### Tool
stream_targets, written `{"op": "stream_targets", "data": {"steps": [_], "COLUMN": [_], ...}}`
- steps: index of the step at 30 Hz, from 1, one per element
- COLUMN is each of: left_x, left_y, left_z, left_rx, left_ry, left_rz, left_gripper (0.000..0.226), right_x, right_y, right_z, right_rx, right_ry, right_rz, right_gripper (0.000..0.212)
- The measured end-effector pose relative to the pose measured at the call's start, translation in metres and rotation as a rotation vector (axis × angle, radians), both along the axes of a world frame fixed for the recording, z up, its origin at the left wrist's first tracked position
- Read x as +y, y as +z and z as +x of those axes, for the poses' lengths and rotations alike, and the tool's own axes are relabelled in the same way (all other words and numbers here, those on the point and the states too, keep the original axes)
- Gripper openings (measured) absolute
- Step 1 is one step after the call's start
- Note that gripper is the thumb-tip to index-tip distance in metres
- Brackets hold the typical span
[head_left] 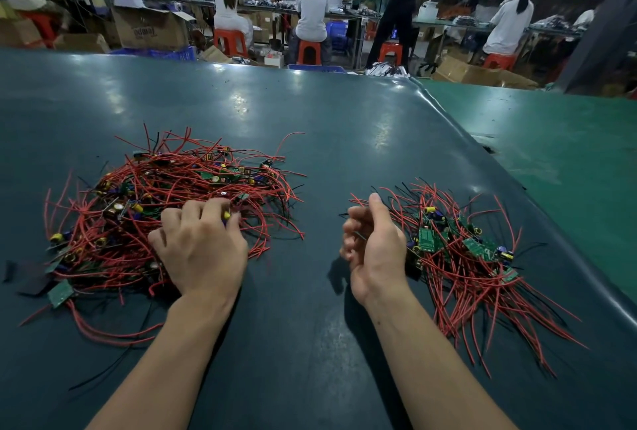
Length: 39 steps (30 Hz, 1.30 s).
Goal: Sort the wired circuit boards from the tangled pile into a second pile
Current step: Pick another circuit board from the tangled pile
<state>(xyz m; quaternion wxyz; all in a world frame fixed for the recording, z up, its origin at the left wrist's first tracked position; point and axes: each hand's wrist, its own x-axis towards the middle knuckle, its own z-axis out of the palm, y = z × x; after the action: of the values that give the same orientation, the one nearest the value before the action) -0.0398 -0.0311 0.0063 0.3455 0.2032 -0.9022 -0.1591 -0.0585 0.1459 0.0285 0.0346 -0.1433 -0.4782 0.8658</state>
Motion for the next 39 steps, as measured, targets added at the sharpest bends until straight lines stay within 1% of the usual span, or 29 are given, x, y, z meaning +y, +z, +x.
{"op": "stream_targets", "data": {"steps": [3, 4, 6, 8, 10, 12, 14, 15, 17, 18, 19, 20, 22, 23, 24, 26, 28, 29, 31, 32, 34, 35, 36, 39], "left_x": [0.003, 0.005, 0.012, 0.020, 0.027, 0.032, 0.035, 0.037, 0.040, 0.042, 0.044, 0.046, 0.049, 0.050, 0.049, 0.050, 0.051, 0.052, 0.053, 0.052, 0.048, 0.044, 0.041, 0.035], "left_y": [0.002, 0.003, 0.004, 0.004, 0.003, 0.001, 0.003, 0.004, 0.003, 0.003, 0.001, 0.001, 0.001, 0.001, 0.001, 0.004, 0.006, 0.006, 0.006, 0.008, 0.013, 0.016, 0.019, 0.022], "left_z": [0.003, 0.003, 0.003, 0.004, 0.006, 0.007, 0.007, 0.008, 0.011, 0.012, 0.014, 0.015, 0.014, 0.013, 0.012, 0.009, 0.010, 0.010, 0.008, 0.006, 0.001, 0.000, -0.001, 0.002], "left_rx": [0.352, 0.438, 0.532, 0.545, 0.492, 0.433, 0.437, 0.471, 0.550, 0.552, 0.506, 0.409, 0.213, 0.176, 0.186, 0.239, 0.247, 0.234, 0.217, 0.224, 0.271, 0.293, 0.300, 0.243], "left_ry": [-0.120, -0.172, -0.296, -0.466, -0.631, -0.727, -0.765, -0.775, -0.812, -0.843, -0.879, -0.896, -0.903, -0.887, -0.873, -0.884, -0.914, -0.912, -0.847, -0.794, -0.718, -0.715, -0.734, -0.799], "left_rz": [-0.091, -0.113, -0.130, -0.143, -0.147, -0.109, -0.066, -0.045, -0.010, 0.026, 0.087, 0.189, 0.462, 0.578, 0.671, 0.780, 0.871, 0.931, 1.075, 1.174, 1.438, 1.564, 1.669, 1.902], "left_gripper": [0.023, 0.023, 0.025, 0.025, 0.023, 0.029, 0.031, 0.028, 0.009, 0.012, 0.022, 0.026, 0.020, 0.018, 0.016, 0.009, 0.008, 0.010, 0.016, 0.017, 0.016, 0.015, 0.014, 0.019], "right_x": [0.000, -0.001, -0.005, -0.012, -0.017, -0.018, -0.015, -0.012, -0.006, -0.004, -0.002, -0.002, -0.004, -0.006, -0.008, -0.009, -0.011, -0.011, -0.012, -0.011, -0.006, -0.003, -0.001, -0.001], "right_y": [0.000, 0.000, 0.000, -0.001, -0.003, -0.003, -0.003, -0.002, -0.001, 0.000, 0.001, 0.001, 0.000, 0.000, 0.000, 0.001, 0.002, 0.002, 0.001, 0.001, 0.000, 0.000, -0.001, -0.008], "right_z": [0.000, 0.000, 0.004, 0.010, 0.014, 0.014, 0.011, 0.009, 0.006, 0.004, 0.003, 0.003, 0.005, 0.007, 0.009, 0.013, 0.013, 0.012, 0.010, 0.010, 0.007, 0.005, 0.003, 0.001], "right_rx": [0.013, 0.030, 0.091, 0.164, 0.220, 0.256, 0.276, 0.275, 0.253, 0.243, 0.240, 0.243, 0.253, 0.253, 0.254, 0.259, 0.246, 0.232, 0.218, 0.225, 0.250, 0.259, 0.264, 0.225], "right_ry": [0.059, 0.113, 0.274, 0.446, 0.512, 0.452, 0.355, 0.314, 0.272, 0.270, 0.277, 0.294, 0.363, 0.406, 0.452, 0.497, 0.445, 0.405, 0.360, 0.355, 0.341, 0.321, 0.292, 0.229], "right_rz": [0.037, 0.078, 0.206, 0.254, 0.179, 0.150, 0.174, 0.164, 0.094, 0.053, 0.020, -0.002, 0.016, 0.058, 0.100, 0.143, 0.152, 0.152, 0.125, 0.096, 0.063, 0.085, 0.150, 0.514], "right_gripper": [0.037, 0.035, 0.027, 0.014, 0.009, 0.009, 0.010, 0.012, 0.018, 0.023, 0.027, 0.029, 0.032, 0.033, 0.033, 0.030, 0.017, 0.015, 0.017, 0.020, 0.025, 0.025, 0.026, 0.034]}}
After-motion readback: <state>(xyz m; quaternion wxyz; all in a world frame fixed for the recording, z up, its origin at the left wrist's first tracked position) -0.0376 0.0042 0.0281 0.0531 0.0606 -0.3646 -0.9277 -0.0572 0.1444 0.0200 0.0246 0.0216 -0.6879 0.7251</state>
